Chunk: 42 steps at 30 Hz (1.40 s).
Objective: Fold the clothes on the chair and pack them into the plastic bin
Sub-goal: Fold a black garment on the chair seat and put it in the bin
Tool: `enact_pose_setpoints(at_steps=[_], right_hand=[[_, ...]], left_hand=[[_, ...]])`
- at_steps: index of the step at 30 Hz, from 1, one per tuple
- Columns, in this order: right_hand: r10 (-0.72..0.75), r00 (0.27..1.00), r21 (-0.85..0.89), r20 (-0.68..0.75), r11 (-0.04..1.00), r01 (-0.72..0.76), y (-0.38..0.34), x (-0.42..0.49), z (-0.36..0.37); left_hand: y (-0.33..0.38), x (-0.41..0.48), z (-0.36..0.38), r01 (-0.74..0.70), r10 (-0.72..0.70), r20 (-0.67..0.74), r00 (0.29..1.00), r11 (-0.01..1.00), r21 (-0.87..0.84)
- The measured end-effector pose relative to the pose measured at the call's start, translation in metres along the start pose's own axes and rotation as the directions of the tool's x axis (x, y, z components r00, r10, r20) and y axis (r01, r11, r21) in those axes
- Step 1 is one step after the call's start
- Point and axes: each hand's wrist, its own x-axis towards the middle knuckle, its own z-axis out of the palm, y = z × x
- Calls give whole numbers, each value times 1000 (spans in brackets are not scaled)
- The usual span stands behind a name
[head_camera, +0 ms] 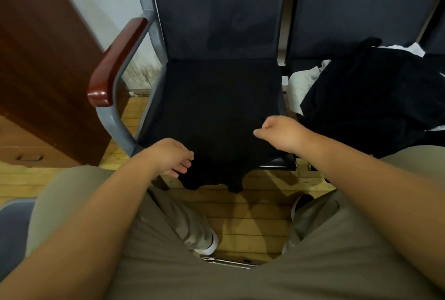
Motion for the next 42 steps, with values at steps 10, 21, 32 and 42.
enact_pose_setpoints(at_steps=[10,21,32,42], right_hand=[[269,800,337,536,801,-494,24,-31,104],[202,850,380,487,827,-414,52,-2,138],[271,880,257,390,886,-387,56,2,137],[221,859,297,461,874,-384,58,-4,127]], left_hand=[[-67,18,19,341,-327,101,939,870,-355],[-76,48,14,378,-338,170,926,795,-474],[-86,66,24,314,-283,157,946,921,-232],[-83,60,17,296,-267,129,955,849,-437]])
